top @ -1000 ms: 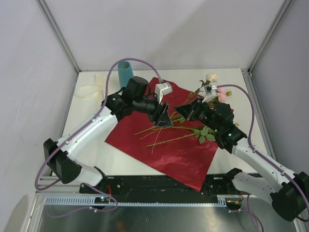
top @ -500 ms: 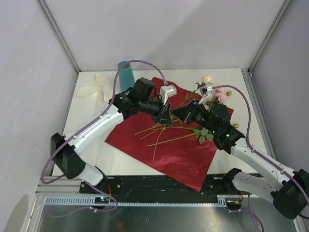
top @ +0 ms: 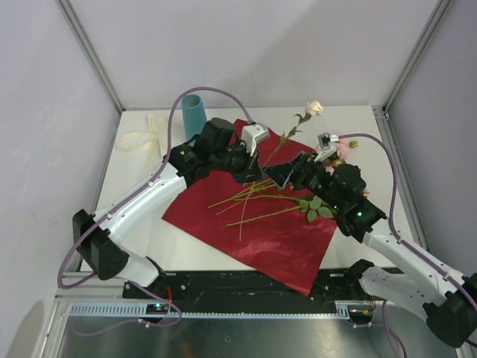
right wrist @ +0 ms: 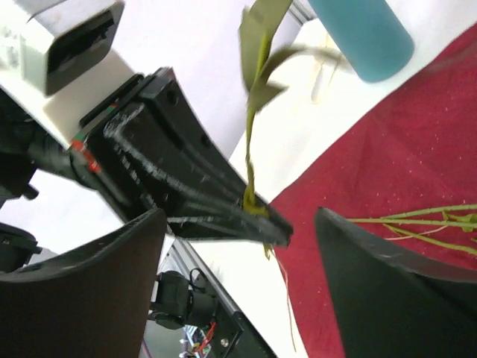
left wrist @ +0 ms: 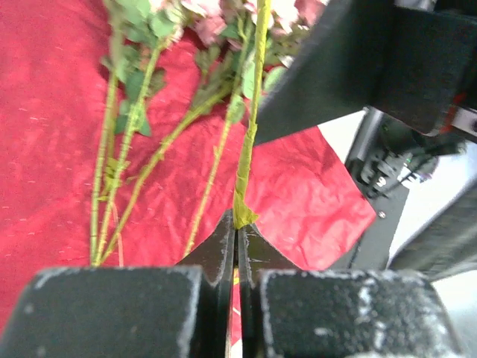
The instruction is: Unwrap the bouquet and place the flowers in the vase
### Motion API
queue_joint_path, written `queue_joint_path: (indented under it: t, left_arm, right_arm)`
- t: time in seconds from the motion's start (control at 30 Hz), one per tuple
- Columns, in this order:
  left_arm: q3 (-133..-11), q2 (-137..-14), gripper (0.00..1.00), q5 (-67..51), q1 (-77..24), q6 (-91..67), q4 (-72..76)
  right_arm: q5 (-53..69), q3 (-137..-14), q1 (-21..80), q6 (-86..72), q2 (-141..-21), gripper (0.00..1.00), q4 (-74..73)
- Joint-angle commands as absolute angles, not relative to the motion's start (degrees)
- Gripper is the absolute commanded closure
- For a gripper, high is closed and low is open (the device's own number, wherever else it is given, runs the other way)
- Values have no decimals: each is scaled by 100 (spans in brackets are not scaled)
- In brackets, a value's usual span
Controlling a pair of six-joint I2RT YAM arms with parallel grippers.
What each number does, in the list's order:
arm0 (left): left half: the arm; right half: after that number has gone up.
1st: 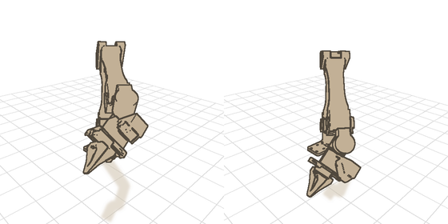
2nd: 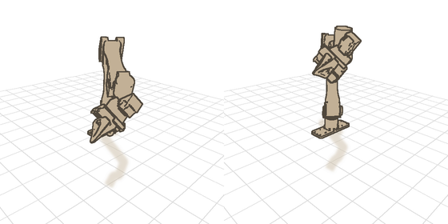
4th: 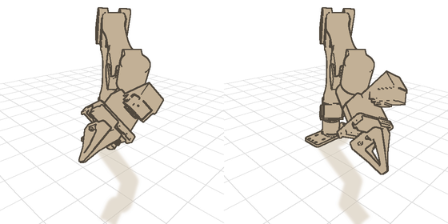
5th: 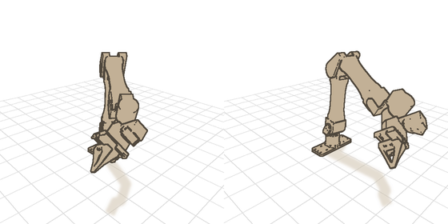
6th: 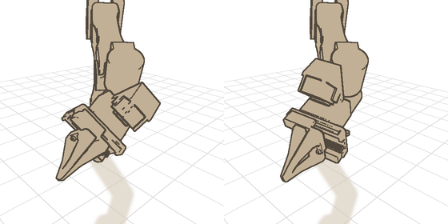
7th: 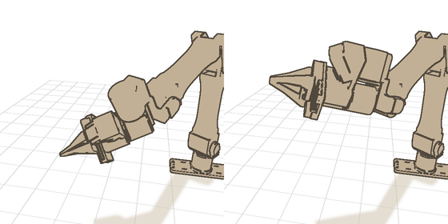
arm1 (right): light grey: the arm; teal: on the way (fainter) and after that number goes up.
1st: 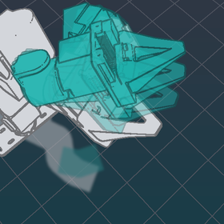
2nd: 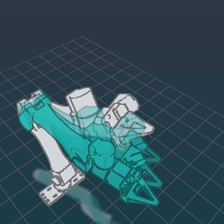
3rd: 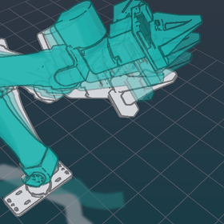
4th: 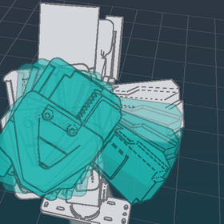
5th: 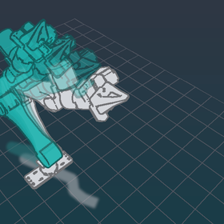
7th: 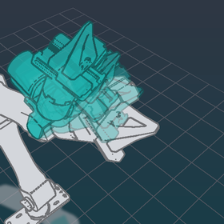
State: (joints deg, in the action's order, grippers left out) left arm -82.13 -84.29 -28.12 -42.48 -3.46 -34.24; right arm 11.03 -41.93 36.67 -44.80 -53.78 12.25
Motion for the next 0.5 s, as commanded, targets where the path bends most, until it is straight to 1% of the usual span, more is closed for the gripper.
queue_joint_path:
  t: [0.0, 0.03, 0.1, 0.2, 0.33, 0.47]
  left_arm:
    - [-8283, -7967, 100, -1755, -4061, -456, -2812]
    - [-8334, -7930, 100, -1581, -3986, -474, -2760]
    - [-8456, -7873, 100, -1169, -3772, -501, -2619]
    - [-8658, -7867, 100, -493, -3403, -394, -2284]
    - [-9057, -8126, 100, 826, -2910, 62, -1771]
    - [-9783, -8662, 100, 1249, -2251, 355, -1293]
  right_arm:
    - [940, -4485, 3727, -4336, -4864, 6, 1065]
    - [918, -4484, 3745, -4304, -4775, 3, 967]
    - [843, -4483, 3788, -4198, -4591, 1, 749]
    - [750, -4481, 3841, -4023, -4385, 1, 453]
    - [565, -4467, 3880, -3781, -4253, 1, 150]
    - [419, -4446, 3880, -3588, -4221, 1, 34]
